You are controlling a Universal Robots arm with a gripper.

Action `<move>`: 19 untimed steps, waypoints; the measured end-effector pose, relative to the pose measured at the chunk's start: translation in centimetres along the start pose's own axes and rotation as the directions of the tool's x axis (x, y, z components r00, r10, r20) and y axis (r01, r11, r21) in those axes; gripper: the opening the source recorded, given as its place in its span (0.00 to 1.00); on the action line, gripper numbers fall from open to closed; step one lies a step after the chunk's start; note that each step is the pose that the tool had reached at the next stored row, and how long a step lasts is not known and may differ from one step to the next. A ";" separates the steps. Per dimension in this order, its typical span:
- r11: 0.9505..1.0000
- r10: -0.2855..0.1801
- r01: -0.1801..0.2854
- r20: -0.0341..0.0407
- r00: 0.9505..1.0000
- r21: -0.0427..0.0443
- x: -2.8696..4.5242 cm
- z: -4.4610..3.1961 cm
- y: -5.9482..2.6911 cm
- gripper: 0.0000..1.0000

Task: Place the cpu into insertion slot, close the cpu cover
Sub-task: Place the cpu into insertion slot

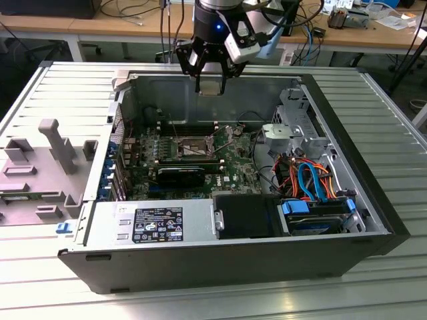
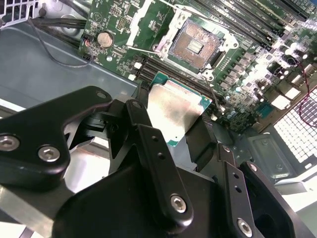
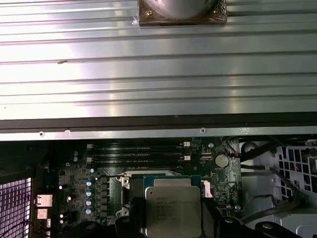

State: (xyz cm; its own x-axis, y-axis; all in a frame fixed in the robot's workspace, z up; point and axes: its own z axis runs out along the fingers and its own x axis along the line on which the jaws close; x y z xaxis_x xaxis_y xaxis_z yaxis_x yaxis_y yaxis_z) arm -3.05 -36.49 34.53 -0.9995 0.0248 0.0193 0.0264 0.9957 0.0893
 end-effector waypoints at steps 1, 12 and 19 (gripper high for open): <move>1.000 0.000 0.000 0.000 1.000 0.000 0.00 0.01 -0.06 0.55; 1.000 0.000 0.000 0.000 1.000 0.000 -0.02 0.12 -0.72 0.55; 1.000 0.000 0.000 0.000 1.000 0.000 -0.03 0.27 -1.00 0.55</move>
State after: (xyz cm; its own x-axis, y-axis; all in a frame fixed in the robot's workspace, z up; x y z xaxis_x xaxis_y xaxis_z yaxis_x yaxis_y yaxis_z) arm -3.05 -37.46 34.17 -0.9995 0.0248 0.0193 0.0264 0.9957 0.0892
